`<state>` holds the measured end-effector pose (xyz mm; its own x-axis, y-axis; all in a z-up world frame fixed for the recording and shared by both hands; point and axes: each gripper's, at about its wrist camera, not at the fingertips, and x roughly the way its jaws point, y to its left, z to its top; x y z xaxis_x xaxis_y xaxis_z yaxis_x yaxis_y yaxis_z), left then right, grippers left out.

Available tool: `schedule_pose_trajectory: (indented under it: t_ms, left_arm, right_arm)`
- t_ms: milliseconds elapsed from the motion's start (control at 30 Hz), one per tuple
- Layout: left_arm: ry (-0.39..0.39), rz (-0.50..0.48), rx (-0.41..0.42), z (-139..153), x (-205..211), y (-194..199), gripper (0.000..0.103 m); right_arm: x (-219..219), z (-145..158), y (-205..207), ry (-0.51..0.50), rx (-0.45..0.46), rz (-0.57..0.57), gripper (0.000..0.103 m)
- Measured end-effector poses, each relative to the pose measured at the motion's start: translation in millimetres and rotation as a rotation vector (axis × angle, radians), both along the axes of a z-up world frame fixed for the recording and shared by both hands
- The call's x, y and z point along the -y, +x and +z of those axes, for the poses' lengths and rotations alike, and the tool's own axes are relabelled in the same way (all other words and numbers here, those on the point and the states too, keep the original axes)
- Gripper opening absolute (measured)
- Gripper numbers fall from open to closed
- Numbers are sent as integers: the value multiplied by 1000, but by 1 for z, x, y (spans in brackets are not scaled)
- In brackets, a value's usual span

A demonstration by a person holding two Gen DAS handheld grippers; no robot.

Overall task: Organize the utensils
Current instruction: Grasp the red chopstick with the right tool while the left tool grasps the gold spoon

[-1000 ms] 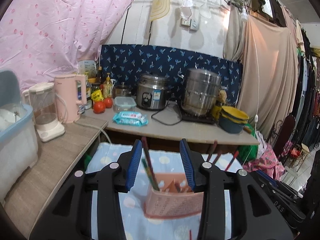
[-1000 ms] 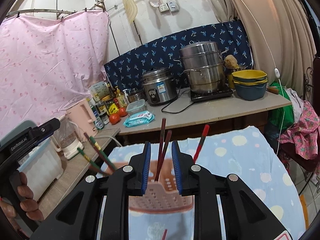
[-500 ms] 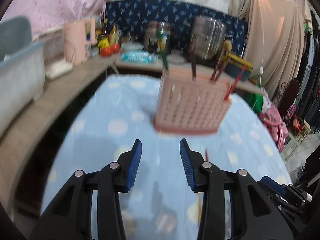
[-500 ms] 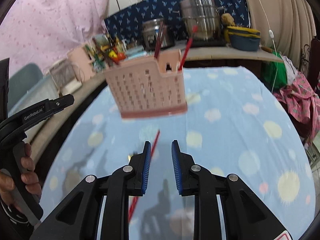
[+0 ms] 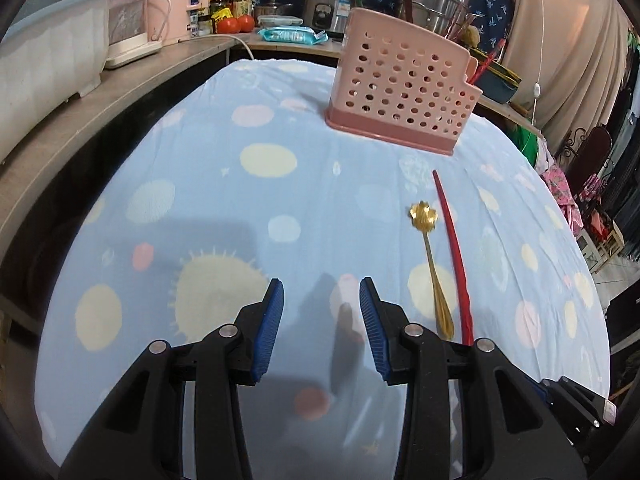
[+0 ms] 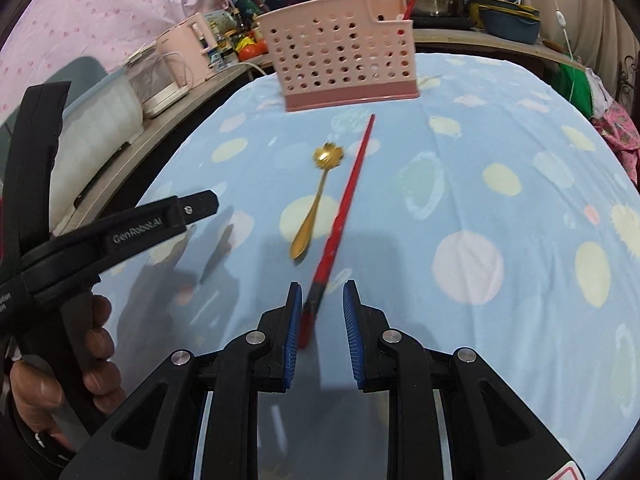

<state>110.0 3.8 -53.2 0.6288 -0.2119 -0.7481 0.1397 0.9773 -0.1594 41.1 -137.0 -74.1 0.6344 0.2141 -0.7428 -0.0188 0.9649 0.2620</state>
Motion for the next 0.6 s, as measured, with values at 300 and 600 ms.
schedule_pose_trajectory:
  t_ms: [300, 600]
  left_arm:
    - [4, -18, -14, -6, 2, -6, 38]
    - [-3, -54, -23, -6, 14, -8, 38]
  right_arm:
    - [-2, -7, 1, -15, -9, -10, 17]
    - [4, -8, -1, -52, 6, -30, 8]
